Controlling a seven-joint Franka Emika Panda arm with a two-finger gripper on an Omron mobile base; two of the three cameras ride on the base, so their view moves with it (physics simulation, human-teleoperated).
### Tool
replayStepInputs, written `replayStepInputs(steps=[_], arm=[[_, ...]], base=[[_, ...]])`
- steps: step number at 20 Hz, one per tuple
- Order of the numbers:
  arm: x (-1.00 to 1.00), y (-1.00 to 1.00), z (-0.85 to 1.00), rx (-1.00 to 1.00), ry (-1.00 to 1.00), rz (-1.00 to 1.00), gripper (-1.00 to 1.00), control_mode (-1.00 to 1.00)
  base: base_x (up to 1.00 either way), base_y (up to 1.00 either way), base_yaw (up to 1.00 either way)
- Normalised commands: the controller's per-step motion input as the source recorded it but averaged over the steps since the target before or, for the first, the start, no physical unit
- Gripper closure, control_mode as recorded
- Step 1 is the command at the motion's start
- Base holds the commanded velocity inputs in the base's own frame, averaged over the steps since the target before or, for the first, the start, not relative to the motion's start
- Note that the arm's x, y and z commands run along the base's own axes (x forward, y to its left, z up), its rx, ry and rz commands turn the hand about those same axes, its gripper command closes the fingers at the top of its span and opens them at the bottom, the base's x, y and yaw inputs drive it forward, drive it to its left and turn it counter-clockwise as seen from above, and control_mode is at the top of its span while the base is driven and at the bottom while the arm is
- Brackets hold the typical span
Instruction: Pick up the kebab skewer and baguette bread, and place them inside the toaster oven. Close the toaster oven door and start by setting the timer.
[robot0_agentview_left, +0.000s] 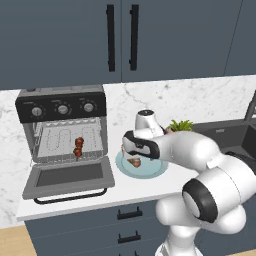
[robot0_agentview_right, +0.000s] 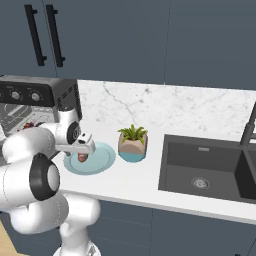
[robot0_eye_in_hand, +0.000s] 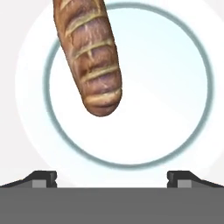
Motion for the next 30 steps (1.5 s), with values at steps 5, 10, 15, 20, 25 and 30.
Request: replayStepInputs(steps=[5,10,15,20,25,30], arm=[[0.23,0.00,-0.16,0.00,0.00,0.00,-1.00,-1.00],[0.17,0.00,-0.21,0.00,0.00,0.00,-1.00,-1.00],[0.16,0.00,-0.19,0.00,0.00,0.00,-1.00,-1.00],[0.18,0.00,-0.18,0.00,0.00,0.00,-1.00,-1.00],[0.09,0.02,-0.19,0.00,0.00,0.00,-1.00,-1.00],[0.08,0.08,-0.04,0.00,0.00,0.00,-1.00,-1.00]], base=[[0.00,0.00,0.00],[0.00,0.00,0.00],[0.00,0.00,0.00],[0.00,0.00,0.00],[0.00,0.00,0.00],[0.00,0.00,0.00]])
